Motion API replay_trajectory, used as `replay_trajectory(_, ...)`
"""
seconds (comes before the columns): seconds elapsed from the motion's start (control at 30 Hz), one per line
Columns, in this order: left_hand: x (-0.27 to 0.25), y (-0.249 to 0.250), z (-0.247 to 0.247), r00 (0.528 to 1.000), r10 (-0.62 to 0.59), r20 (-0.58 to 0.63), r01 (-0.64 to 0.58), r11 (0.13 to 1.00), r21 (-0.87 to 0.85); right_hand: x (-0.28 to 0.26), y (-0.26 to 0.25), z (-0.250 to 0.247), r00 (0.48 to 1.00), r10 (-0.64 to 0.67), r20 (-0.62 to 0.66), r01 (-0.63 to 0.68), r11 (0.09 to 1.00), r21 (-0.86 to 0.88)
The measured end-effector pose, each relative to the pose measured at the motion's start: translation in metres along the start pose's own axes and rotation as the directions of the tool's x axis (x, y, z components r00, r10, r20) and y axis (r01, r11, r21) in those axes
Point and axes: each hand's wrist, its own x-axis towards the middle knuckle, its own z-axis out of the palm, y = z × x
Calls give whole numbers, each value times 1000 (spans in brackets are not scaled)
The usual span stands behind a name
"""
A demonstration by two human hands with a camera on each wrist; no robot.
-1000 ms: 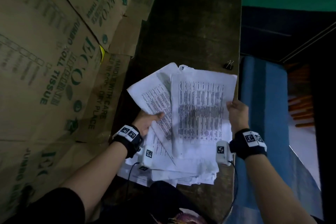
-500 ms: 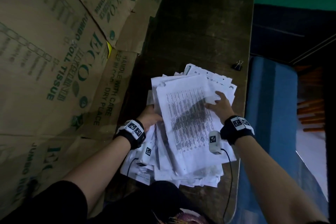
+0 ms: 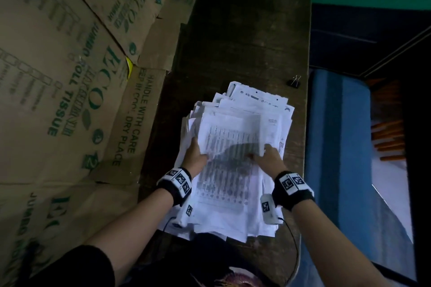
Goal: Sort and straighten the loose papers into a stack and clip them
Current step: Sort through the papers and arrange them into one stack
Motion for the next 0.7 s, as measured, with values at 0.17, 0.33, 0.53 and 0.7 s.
replay_trajectory(0.17,-1,-9,-4,983,75,-169,-1,917,400,21,-13,-54,959,129,-251,-109,990,95)
replay_trajectory(0.33,10,-24,-14,946,-171,-275,250,926,284,68,-17,-91,951,105,-292,-20,960,278)
replay_trajectory(0.53,26,-20,-21,961,-238,-140,234,971,-44,114,-4,-98,968,23,-252,91,899,429)
replay_trajectory(0.7,34,-22,-29,985,-161,-54,157,986,-63,109,-28,-104,980,14,-199,100,828,552)
